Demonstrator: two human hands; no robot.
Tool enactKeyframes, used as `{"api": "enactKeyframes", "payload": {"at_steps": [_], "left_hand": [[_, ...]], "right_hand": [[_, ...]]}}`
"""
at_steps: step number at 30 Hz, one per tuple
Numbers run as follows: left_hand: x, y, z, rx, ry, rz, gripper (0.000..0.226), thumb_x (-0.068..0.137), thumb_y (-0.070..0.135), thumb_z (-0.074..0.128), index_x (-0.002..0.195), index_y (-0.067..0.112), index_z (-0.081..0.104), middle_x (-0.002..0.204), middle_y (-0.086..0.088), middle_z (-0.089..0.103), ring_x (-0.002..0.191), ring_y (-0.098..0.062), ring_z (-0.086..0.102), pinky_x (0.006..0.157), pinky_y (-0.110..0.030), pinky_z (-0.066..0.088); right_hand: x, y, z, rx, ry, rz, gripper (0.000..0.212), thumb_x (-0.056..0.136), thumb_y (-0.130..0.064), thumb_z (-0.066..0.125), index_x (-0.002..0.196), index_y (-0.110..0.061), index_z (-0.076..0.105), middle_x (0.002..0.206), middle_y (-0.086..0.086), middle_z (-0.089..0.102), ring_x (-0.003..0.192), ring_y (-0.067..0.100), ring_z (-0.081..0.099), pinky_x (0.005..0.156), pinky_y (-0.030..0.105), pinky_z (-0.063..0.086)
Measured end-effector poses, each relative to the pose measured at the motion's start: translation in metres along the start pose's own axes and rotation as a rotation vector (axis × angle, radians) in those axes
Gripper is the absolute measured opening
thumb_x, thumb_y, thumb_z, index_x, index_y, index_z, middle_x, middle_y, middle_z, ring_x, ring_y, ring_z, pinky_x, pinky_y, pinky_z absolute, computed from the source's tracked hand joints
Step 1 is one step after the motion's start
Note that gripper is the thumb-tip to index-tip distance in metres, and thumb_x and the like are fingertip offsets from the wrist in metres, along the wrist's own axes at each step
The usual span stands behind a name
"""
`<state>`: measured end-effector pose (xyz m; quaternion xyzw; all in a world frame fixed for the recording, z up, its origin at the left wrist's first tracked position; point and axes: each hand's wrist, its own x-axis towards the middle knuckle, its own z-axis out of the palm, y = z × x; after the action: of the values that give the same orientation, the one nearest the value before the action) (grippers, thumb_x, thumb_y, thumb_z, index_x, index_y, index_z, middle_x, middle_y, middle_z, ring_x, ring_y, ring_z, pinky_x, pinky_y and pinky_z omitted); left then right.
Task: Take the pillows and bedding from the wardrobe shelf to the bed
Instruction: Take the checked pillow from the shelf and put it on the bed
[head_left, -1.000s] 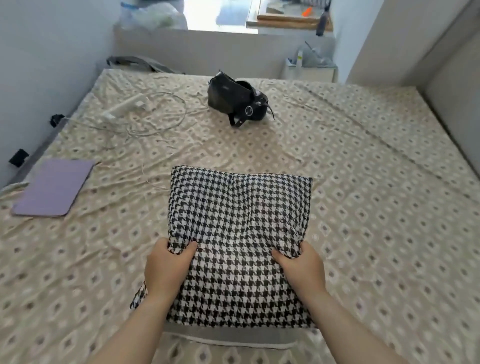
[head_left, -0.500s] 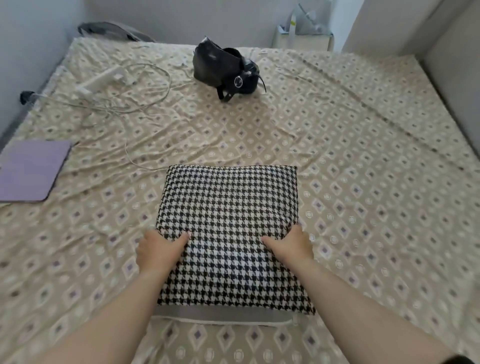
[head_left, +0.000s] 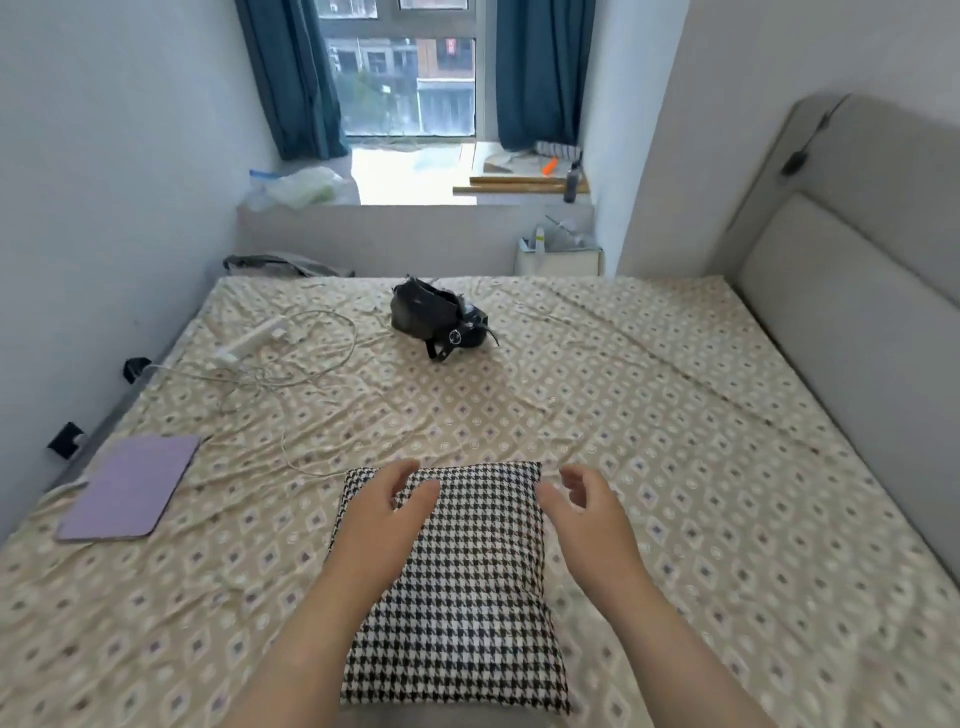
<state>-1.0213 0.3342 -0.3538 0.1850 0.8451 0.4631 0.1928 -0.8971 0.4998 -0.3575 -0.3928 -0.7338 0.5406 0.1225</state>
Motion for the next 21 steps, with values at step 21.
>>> {"api": "enactKeyframes", "payload": {"at_steps": [21], "left_hand": [[-0.097, 0.289, 0.047, -0.297, -0.266, 0.695, 0.033, 0.093, 0.031, 0.058, 0.124, 0.021, 0.060, 0.121, 0.003, 0.061, 0.112, -0.014, 0.055, 0.089, -0.029, 0.039]], "right_hand": [[-0.193, -0.125, -0.246, -0.020, 0.706, -0.277, 0.038, 0.090, -0.038, 0.061, 0.124, -0.022, 0.054, 0.124, -0.008, 0.055, 0.117, 0.009, 0.051, 0.100, 0.031, 0.041]]}}
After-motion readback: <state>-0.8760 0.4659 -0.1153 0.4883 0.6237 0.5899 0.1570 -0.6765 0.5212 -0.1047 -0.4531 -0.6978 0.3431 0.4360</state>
